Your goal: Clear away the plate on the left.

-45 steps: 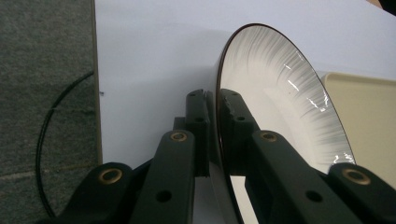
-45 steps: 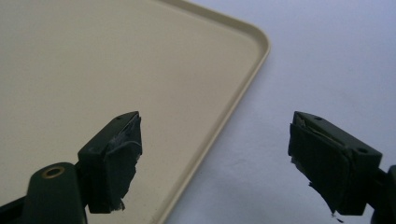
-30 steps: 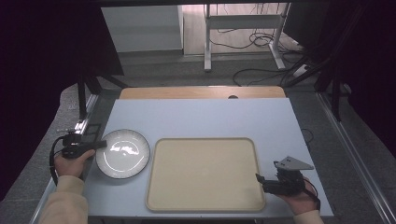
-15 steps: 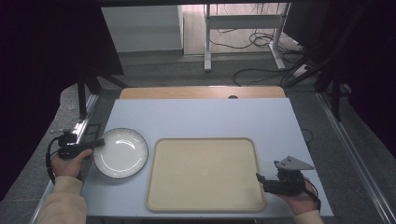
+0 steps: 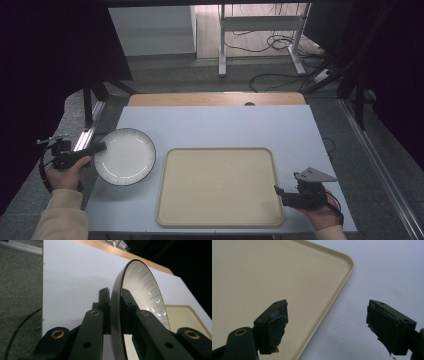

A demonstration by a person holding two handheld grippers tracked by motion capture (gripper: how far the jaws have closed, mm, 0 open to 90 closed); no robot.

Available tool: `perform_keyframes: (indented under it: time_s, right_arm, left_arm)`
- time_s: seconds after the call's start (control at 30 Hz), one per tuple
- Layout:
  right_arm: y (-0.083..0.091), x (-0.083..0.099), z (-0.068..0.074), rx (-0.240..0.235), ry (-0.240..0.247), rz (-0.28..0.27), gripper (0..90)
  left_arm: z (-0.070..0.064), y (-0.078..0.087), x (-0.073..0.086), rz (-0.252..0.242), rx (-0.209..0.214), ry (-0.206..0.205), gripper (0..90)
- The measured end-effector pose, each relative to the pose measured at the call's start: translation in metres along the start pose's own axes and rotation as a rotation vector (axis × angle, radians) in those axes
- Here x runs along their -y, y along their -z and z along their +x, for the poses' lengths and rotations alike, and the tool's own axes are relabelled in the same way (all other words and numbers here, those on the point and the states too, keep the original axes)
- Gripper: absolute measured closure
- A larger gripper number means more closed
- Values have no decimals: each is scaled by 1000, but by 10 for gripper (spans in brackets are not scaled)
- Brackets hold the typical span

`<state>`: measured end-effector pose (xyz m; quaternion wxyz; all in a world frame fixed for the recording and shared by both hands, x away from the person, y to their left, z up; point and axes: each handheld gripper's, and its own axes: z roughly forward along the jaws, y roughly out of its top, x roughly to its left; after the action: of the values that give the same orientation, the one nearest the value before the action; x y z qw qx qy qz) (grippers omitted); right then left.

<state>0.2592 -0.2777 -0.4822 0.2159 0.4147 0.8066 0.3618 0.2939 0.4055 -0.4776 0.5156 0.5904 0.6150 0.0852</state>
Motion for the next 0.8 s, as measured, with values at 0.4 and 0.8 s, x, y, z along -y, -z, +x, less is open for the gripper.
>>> perform_keyframes:
  time_s: [0.4, 0.8]
  right_arm:
    - [0, 0, -1, 2, -3, -1, 180]
    - [0, 0, -1, 0, 0, 1, 180]
  left_arm:
    - [-24, 10, -8, -63, 71, -27, 823]
    - [-55, 5, -15, -85, 159, -80, 824]
